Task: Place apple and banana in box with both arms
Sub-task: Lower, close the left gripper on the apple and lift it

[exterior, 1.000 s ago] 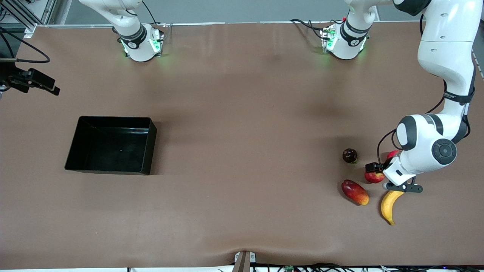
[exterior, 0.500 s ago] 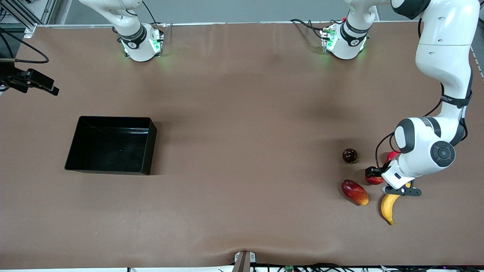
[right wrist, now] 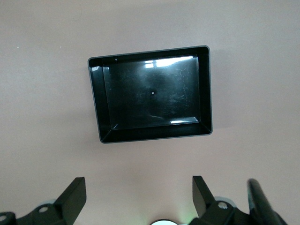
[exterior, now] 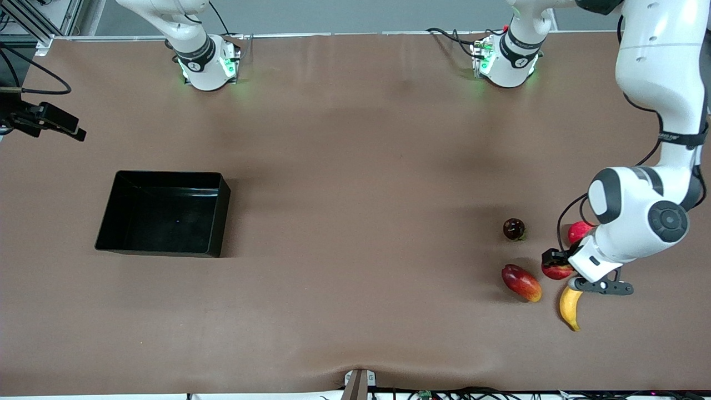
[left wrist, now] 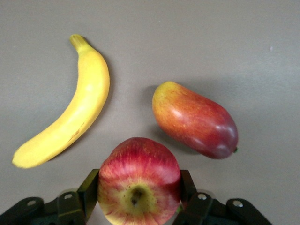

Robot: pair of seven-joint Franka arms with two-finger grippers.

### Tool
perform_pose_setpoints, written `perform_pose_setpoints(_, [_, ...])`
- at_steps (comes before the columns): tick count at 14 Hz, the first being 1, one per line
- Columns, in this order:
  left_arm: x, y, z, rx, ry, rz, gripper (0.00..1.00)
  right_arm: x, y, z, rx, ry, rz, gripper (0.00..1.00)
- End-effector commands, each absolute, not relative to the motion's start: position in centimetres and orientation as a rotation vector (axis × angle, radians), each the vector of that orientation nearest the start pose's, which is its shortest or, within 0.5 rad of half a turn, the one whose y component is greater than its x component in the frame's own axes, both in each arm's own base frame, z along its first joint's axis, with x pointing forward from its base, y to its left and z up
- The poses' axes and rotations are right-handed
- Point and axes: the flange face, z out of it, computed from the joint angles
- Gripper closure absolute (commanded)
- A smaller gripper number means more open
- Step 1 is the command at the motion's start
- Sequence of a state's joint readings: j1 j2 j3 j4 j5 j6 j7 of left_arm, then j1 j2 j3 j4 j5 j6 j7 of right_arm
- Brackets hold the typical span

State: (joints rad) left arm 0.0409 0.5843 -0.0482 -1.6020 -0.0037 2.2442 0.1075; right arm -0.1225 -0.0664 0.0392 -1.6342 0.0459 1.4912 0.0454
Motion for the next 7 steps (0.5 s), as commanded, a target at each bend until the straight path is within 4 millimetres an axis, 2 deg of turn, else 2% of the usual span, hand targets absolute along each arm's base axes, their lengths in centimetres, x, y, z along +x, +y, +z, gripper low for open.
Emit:
perform_pose_setpoints(1, [69.3, 0.1, 33.1, -3.167, 0.077, -0.068, 1.0, 52.5, -4.0, 62.7, -3.075, 0.208, 0.119, 0.0])
perform_pose_setpoints(4, [68.6, -0.2, 35.7, -3.168, 0.057, -0.04, 1.0, 52.5, -4.0, 62.7, -3.075, 0.208, 0.117, 0.0])
perform_pose_setpoints(7, [67.8, -1.6, 37.3, -3.169, 0.037, 0.004, 1.0, 52.5, -4.0, 62.8, -3.075, 0.208, 0.114, 0.0])
